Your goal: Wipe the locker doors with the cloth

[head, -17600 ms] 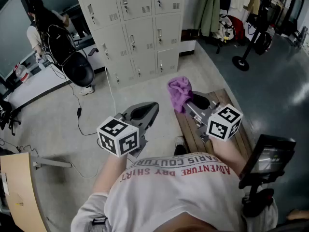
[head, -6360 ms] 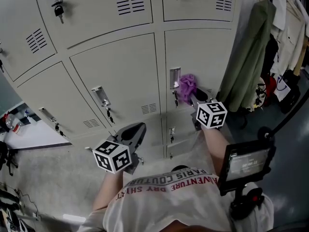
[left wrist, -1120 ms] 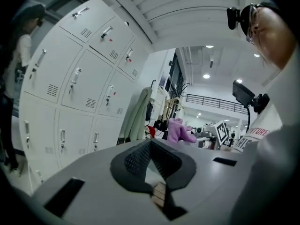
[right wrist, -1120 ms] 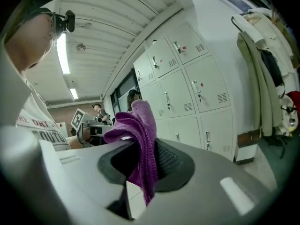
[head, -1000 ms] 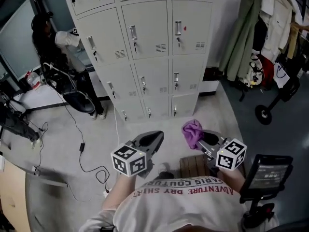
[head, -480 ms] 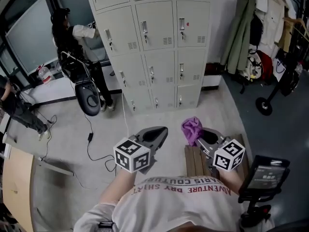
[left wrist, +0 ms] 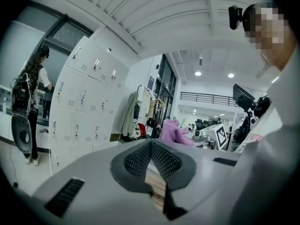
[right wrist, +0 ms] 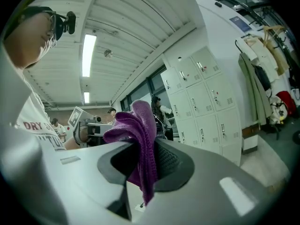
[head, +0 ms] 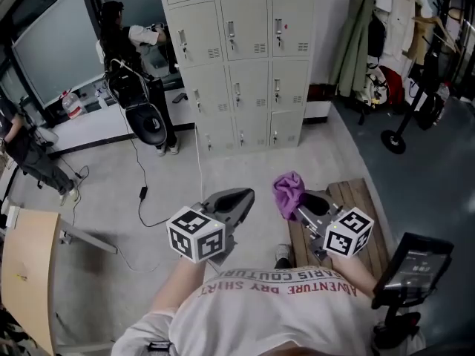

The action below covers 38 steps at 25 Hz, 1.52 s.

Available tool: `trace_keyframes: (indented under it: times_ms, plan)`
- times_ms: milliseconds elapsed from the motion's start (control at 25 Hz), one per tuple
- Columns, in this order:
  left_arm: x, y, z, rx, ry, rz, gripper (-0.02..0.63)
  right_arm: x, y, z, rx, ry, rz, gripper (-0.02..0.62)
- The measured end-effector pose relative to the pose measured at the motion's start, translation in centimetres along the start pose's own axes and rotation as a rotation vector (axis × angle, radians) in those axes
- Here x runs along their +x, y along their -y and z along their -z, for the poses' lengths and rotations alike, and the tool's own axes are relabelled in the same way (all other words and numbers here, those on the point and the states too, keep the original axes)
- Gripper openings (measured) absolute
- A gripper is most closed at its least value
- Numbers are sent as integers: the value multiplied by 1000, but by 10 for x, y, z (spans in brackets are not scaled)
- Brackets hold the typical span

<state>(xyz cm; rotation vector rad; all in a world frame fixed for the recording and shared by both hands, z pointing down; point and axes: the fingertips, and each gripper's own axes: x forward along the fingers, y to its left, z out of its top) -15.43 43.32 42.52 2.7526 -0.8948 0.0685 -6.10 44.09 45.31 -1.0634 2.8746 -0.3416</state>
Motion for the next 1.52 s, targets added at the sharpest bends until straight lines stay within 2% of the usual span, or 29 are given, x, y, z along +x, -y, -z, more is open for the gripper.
trace_keyframes:
  times_ms: [200, 360, 600, 800, 1520]
  plan:
    - [-54, 44, -2, 50, 25, -9, 0, -22, -55, -7, -26, 20, -2, 77]
    - [-77, 60, -2, 61, 42, -12, 0, -33, -77, -12, -41, 39, -4, 77]
    - [-85, 70, -10, 70, 48, -13, 0, -36, -86, -24, -53, 41, -6, 77]
    - [-89, 76, -3, 59, 52, -17, 0, -45, -87, -18, -27, 48, 0, 77]
    - [-88, 87, -4, 51, 67, -16, 0, -52, -96, -24, -30, 48, -14, 77]
